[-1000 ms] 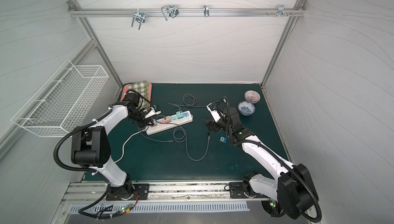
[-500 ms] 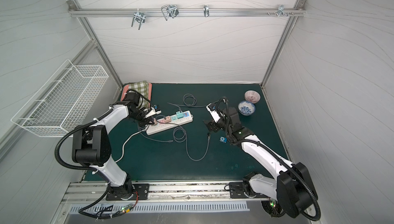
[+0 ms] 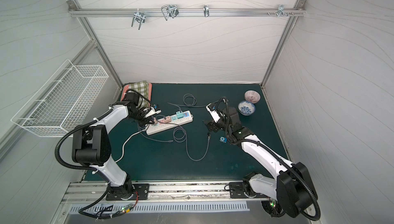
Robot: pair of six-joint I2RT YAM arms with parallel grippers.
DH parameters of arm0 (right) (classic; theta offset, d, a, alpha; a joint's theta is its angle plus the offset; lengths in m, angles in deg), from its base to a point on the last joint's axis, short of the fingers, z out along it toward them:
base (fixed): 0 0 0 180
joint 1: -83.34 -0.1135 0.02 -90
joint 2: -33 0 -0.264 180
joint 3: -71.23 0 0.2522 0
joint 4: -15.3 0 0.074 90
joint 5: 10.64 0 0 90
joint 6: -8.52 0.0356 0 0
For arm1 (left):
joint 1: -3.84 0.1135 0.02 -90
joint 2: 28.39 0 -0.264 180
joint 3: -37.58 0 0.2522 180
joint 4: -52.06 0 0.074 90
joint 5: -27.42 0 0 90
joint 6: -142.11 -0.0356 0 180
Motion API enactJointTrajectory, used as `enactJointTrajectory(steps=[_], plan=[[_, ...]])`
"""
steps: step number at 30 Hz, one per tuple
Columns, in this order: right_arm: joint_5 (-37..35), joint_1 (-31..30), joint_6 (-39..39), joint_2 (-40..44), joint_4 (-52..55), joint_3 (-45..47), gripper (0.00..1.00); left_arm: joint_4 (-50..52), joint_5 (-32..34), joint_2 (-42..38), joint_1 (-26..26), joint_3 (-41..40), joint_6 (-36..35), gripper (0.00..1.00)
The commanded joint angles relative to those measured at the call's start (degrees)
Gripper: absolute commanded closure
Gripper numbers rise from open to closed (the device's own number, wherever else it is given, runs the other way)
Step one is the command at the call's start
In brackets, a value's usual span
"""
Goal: Charge mp3
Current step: Insert the plug into the socket.
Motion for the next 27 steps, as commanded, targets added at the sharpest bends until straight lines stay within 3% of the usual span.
enactJointTrajectory(steps=[1, 12, 22, 27], plan=[[1.2, 0.2, -1.8, -0.2, -0.2, -1.3, 0.1, 2.5, -1.0, -0.4, 0.2, -2.3, -2.0, 0.99], [1.8, 0.2, -1.1, 0.7, -2.0, 0.1, 0.1, 2.5, -1.5, -1.6, -0.8, -5.2, -0.5, 0.98], [1.2, 0.1, -1.9, 2.3, -0.9, 0.7, 0.1, 3.3, 4.5, 5.2, -2.9, -0.4, 2.2, 1.0], [1.3, 0.2, -2.0, 2.4, -1.6, 1.0, 0.09, 1.1, 6.3, 4.3, -3.2, -4.3, 3.4, 1.0]])
